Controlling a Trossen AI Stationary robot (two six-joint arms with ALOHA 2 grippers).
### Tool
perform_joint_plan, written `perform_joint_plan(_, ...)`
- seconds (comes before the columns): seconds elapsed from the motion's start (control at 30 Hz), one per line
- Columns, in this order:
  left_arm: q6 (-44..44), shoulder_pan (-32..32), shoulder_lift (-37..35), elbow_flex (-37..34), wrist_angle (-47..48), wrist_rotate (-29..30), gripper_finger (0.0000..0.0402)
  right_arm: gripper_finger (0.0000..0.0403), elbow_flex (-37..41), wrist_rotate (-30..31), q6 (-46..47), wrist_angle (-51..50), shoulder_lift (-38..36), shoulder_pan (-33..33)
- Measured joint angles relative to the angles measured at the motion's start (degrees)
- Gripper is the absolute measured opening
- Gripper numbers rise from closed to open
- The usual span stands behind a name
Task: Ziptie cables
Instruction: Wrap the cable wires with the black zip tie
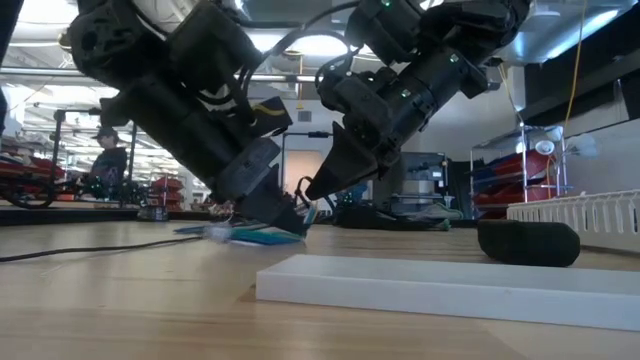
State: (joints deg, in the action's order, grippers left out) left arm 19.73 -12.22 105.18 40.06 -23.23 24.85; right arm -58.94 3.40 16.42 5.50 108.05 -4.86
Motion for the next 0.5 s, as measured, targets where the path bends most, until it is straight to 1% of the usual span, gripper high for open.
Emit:
perform_joint_plan(0.1, -0.09, -1.43, -0.22, 0.76, 3.79, 0.46, 0.0007, 0.0000, 0.00, 0.00, -0.23, -0.23, 0.00, 0.00)
perform_joint_plan(0.37, -1.06, -5.26, -5.12, 1.27, 18.75, -2.22, 0.0000, 0.0000, -0.09, -0.08, -0.72, -4.51, 0.00, 0.00)
perform_joint_plan(0.5, -3.50, -6.35, -5.98, 1.28, 22.09, -2.80, 0.0001, 0.0000, -0.07, -0.09, -4.63, -7.23, -0.61, 0.26)
